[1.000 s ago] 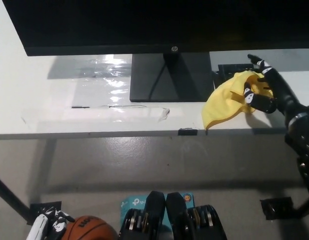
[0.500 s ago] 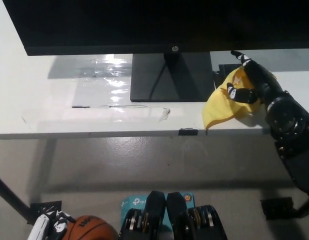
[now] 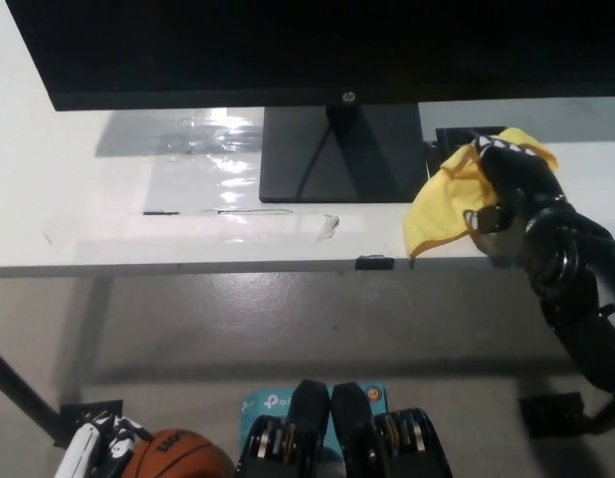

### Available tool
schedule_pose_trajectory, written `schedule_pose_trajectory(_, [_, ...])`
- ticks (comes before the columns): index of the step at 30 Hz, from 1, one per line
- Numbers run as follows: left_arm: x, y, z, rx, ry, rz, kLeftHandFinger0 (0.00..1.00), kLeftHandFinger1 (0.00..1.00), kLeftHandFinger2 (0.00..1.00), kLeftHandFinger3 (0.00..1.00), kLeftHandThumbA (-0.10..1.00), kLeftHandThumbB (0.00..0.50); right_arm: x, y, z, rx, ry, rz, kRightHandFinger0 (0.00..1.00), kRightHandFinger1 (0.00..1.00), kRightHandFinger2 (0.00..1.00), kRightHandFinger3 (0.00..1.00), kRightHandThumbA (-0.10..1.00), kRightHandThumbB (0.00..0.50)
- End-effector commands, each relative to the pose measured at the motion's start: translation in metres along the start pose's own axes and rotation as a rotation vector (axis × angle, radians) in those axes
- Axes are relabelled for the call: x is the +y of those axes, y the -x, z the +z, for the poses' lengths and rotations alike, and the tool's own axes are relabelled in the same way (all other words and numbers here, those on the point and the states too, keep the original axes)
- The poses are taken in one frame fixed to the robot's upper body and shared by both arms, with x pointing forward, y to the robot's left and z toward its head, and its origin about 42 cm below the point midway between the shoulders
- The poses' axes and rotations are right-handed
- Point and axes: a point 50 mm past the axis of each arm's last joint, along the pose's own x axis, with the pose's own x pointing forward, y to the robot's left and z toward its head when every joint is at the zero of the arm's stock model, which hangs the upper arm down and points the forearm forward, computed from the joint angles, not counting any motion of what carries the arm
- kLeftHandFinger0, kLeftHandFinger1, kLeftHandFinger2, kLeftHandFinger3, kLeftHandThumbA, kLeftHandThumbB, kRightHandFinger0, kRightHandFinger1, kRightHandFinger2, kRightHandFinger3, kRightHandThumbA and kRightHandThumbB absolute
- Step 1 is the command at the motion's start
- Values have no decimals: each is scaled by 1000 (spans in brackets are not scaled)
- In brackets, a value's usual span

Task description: The robot uses its right hand to pick up the cloth kept in the middle of the desk and use it to wipe the monitor in the middle of the desk by swiping its screen twice

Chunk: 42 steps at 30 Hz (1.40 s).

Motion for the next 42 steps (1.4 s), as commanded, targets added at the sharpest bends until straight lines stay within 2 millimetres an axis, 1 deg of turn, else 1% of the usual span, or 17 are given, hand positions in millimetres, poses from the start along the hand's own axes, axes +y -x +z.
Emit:
schedule_pose_trajectory(1, [10, -6, 12, -50, 7, -6, 0, 0, 0, 0, 665, 500, -12, -1, -16, 76, 174, 5, 1000, 1000, 1000, 1000, 761, 500])
schedule_pose_trajectory(7, [11, -9, 14, -68, 10, -13, 0, 0, 0, 0, 663, 500, -9, -6, -42, 149, 205, -18, 1000, 1000, 1000, 1000, 671, 500])
schedule_pose_trajectory(11, [5, -2, 9, -53, 27, -23, 0, 0, 0, 0, 663, 500, 7, -9, -44, 178, 212, -25, 1000, 1000, 1000, 1000, 653, 390])
schedule_pose_trajectory(12, [3, -1, 9, -50, 20, -27, 0, 0, 0, 0, 674, 500, 14, -12, -44, 185, 181, -13, 1000, 1000, 1000, 1000, 603, 257])
schedule_pose_trajectory(13, [3, -1, 9, -51, 13, -30, 0, 0, 0, 0, 689, 500, 15, -12, -43, 157, 181, -10, 930, 1000, 981, 1000, 554, 74])
schedule_pose_trajectory(15, [3, 1, 10, -54, 16, -32, 0, 0, 0, 4, 683, 500, 25, -11, -36, 114, 217, -31, 102, 198, 384, 943, 540, 3])
schedule_pose_trajectory(18, [3, 1, 11, -52, 5, -38, 0, 0, 0, 4, 712, 500, 32, -9, -28, 78, 207, -65, 0, 8, 210, 968, 445, 0])
schedule_pose_trajectory(22, [3, 1, 12, -51, 4, -42, 0, 0, 0, 6, 734, 500, 36, -9, -21, 57, 183, -63, 0, 0, 124, 1000, 440, 0])
schedule_pose_trajectory(23, [3, 0, 13, -58, 7, -43, 0, 0, 0, 4, 756, 500, 39, -10, -13, 26, 139, -57, 50, 47, 118, 862, 10, 71])
schedule_pose_trajectory(24, [4, 0, 14, -67, -4, -45, 0, 0, 0, 8, 773, 500, 41, -10, -9, 8, 122, -64, 19, 41, 106, 758, -93, 89])
schedule_pose_trajectory(29, [6, -1, 15, -66, -9, -42, 0, 0, 0, 24, 798, 500, 46, -9, -5, -44, 90, -143, 0, 1, 17, 508, -100, 52])
schedule_pose_trajectory(32, [6, -1, 15, -65, -2, -44, 0, 0, 0, 31, 802, 500, 48, -7, -6, -37, 39, -166, 0, 0, 8, 550, -100, 34])
schedule_pose_trajectory(33, [6, -1, 15, -67, 0, -44, 0, 0, 0, 29, 788, 500, 50, -7, -9, -35, 20, -180, 0, 0, 3, 544, -100, 101])
schedule_pose_trajectory(37, [8, -2, 14, -62, 18, -42, 0, 0, 0, 29, 762, 500, 53, -7, -15, 10, -134, -229, 0, 48, 175, 51, -100, 79])
schedule_pose_trajectory(39, [8, -2, 13, -66, 8, -39, 0, 0, 0, 32, 769, 500, 55, -7, -22, 42, -242, -233, 0, 125, 421, 145, -100, 28])
schedule_pose_trajectory(40, [8, 0, 12, -64, 1, -42, 0, 0, 0, 40, 779, 500, 59, -5, -26, 48, -340, -258, 0, 140, 483, 346, -100, 18])
schedule_pose_trajectory(42, [8, 0, 11, -69, 1, -45, 0, 0, 0, 43, 786, 500, 61, -4, -28, 65, -421, -268, 0, 94, 426, 342, -100, 16])
